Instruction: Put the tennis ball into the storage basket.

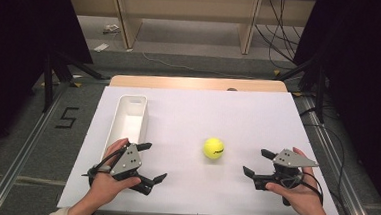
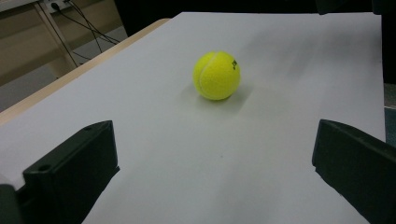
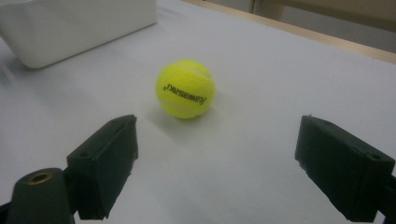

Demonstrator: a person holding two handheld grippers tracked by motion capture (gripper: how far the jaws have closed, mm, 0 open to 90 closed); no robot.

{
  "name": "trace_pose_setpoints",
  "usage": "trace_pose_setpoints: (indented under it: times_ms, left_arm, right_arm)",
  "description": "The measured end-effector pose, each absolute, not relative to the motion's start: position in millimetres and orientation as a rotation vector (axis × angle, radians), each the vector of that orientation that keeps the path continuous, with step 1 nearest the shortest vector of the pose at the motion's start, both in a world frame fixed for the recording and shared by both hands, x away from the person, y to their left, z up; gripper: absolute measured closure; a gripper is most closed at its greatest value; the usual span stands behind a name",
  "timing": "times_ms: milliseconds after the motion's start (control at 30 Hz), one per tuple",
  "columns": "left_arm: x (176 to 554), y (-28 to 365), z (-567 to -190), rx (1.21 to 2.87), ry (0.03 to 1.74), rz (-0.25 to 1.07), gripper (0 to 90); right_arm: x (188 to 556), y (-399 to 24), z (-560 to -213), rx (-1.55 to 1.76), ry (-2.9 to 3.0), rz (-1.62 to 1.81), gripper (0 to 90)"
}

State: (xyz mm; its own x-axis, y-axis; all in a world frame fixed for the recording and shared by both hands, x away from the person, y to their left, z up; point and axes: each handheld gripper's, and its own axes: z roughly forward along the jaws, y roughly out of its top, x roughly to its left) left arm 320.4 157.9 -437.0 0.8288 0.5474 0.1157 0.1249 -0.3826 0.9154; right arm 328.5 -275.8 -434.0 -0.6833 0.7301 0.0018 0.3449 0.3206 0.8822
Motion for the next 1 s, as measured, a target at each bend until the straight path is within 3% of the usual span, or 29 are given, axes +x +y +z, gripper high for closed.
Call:
trace_pose_setpoints:
  times_ms: [1000]
  left_arm:
    - [320.5, 155.4, -436.8, 1.940, 0.484, 0.481, 0.0]
  right_arm:
    - [362.3, -240.2, -445.4, 0.985, 2.234, 1.288, 15.2]
